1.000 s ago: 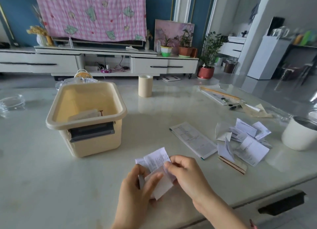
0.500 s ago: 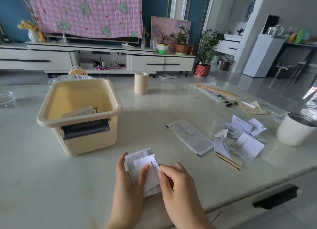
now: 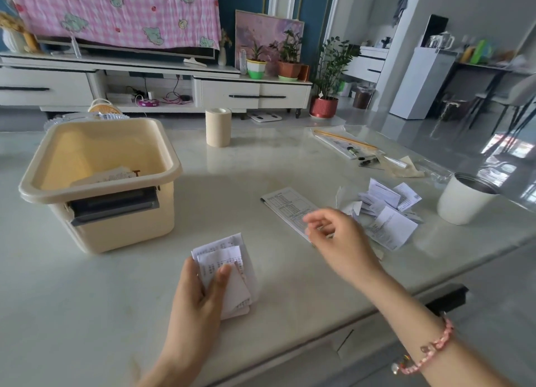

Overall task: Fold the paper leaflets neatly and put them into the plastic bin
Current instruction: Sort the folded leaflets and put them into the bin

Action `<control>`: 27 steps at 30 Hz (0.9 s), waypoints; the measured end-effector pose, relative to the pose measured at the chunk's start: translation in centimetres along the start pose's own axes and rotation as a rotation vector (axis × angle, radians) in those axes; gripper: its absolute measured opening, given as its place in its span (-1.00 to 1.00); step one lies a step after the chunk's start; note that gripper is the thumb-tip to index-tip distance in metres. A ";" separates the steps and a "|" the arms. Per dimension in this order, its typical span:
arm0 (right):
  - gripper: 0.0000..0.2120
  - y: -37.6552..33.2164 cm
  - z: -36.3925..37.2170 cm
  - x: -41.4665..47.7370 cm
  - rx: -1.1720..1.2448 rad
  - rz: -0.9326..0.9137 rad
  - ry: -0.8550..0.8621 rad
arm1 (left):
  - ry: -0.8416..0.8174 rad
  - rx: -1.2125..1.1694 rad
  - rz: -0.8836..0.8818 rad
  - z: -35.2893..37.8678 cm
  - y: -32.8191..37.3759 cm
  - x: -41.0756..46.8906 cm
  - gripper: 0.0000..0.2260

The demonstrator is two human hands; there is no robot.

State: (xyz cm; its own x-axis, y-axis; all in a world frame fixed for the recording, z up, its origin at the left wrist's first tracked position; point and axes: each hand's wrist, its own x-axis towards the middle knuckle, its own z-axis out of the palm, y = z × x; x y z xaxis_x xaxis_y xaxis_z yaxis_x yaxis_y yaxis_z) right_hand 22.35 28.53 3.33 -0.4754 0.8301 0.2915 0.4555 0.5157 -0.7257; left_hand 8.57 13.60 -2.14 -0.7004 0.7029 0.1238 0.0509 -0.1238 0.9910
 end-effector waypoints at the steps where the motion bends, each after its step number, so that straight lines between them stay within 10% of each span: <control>1: -0.87 1.3 -1.2 1.1 -0.060 0.033 0.106 | -0.003 0.008 -0.002 -0.1 -0.1 0.0 -0.97; 11: -0.39 11.2 -8.1 3.4 -0.381 0.539 0.346 | -0.015 0.035 0.003 0.3 -0.5 0.1 -0.91; 13: -0.62 12.0 -7.8 3.3 -0.349 0.600 0.289 | -0.014 0.039 0.002 0.2 -0.5 -0.1 -0.92; 23: -0.84 7.4 -9.9 2.4 0.288 0.379 0.601 | -0.029 -0.114 -0.083 0.4 0.9 -0.1 -0.94; 27: -0.87 2.2 -6.5 0.5 0.524 0.291 0.376 | -0.020 -0.115 -0.115 0.5 0.8 0.0 -0.94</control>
State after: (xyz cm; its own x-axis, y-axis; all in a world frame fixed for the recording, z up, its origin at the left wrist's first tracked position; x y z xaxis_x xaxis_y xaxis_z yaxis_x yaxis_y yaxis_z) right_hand 28.03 31.43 5.97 -0.0538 0.9845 0.1670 0.0573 0.1700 -0.9838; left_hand 8.95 13.86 -1.30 -0.6827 0.7306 0.0122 -0.1113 -0.1205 0.9864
